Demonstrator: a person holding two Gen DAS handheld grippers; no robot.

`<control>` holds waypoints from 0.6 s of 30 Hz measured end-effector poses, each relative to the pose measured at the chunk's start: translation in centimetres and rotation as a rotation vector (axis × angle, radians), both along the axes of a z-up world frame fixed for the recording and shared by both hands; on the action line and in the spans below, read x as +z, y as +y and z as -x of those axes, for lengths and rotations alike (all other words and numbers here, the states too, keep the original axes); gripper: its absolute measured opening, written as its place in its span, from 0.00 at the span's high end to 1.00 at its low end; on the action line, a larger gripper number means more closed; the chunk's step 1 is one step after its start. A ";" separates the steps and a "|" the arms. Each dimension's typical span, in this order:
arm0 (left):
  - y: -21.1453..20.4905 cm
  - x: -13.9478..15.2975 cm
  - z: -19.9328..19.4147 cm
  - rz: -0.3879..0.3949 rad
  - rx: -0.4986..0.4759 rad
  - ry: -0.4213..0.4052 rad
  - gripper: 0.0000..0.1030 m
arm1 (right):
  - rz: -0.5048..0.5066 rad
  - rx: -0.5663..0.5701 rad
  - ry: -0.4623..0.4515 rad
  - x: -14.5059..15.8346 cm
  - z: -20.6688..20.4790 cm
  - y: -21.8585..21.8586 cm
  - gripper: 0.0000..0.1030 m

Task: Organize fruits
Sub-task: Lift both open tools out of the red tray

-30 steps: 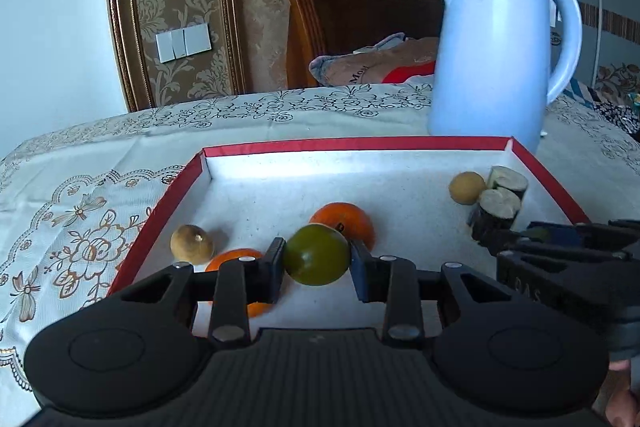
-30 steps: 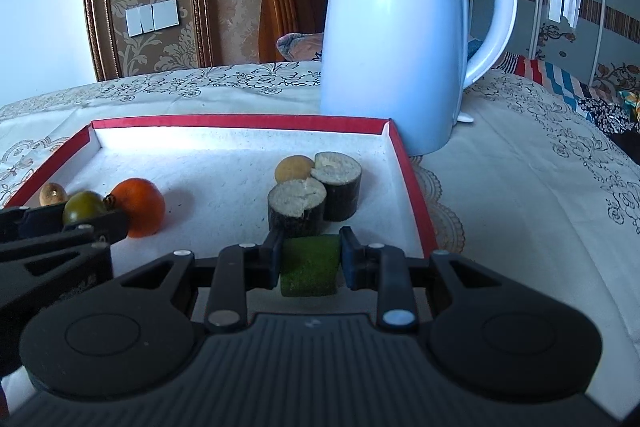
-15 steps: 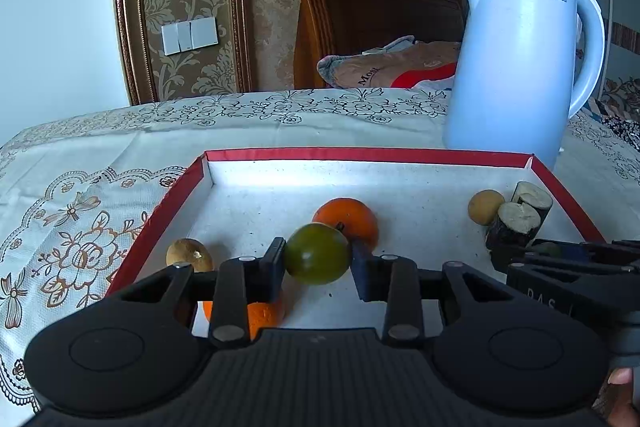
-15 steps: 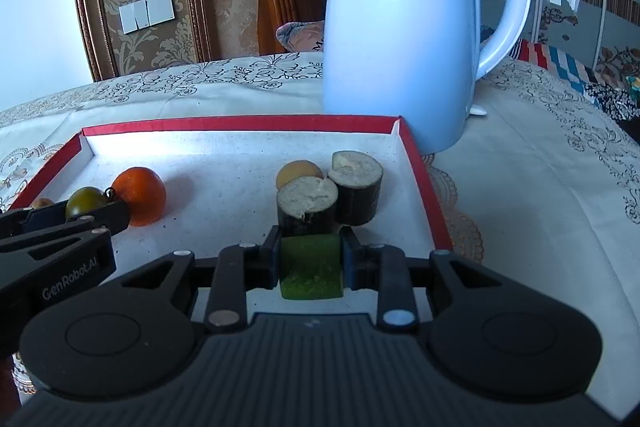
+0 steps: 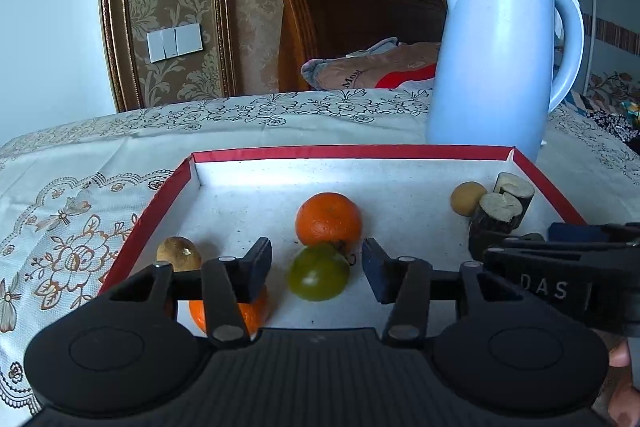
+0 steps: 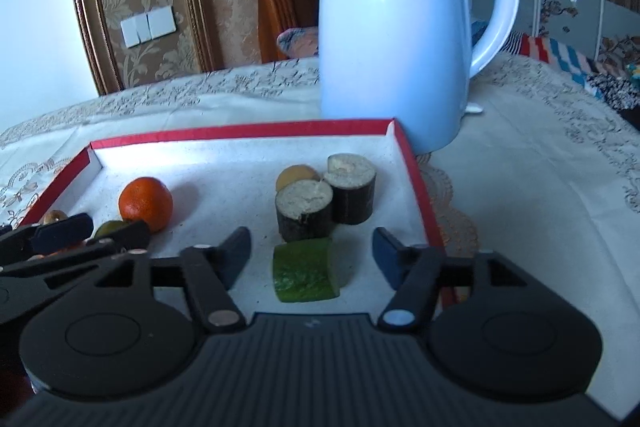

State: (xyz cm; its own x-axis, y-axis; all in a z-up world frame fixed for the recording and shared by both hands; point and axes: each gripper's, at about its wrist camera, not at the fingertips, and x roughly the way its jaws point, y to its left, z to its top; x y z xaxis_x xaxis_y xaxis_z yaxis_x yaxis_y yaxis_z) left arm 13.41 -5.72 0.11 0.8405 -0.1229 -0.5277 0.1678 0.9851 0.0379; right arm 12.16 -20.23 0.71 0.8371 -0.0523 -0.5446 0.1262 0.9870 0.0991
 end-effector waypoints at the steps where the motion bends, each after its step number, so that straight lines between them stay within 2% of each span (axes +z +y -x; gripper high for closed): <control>1: 0.1 0.0 0.0 0.002 0.002 0.001 0.52 | 0.001 -0.004 -0.005 0.0 0.1 0.0 0.30; 6: 0.3 0.1 0.1 0.020 0.003 0.009 0.51 | -0.021 -0.016 -0.006 -0.1 0.3 -0.4 0.23; 12: 0.2 0.1 0.2 0.012 -0.005 0.007 0.48 | -0.046 -0.022 -0.020 -0.2 0.7 -0.7 0.22; 16: 0.2 0.0 0.2 0.016 0.000 0.006 0.42 | -0.064 -0.020 -0.036 -0.2 1.2 -0.8 0.22; 18: 0.3 0.0 0.2 0.015 0.004 0.005 0.42 | -0.071 -0.016 -0.051 -0.2 1.5 -0.9 0.18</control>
State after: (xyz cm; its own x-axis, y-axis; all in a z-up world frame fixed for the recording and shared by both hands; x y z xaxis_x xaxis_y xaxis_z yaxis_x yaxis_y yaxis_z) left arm 13.17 -5.46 0.11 0.8385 -0.1275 -0.5299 0.1640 0.9862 0.0223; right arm 10.63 -21.08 0.52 0.8631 -0.0287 -0.5043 0.1351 0.9751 0.1758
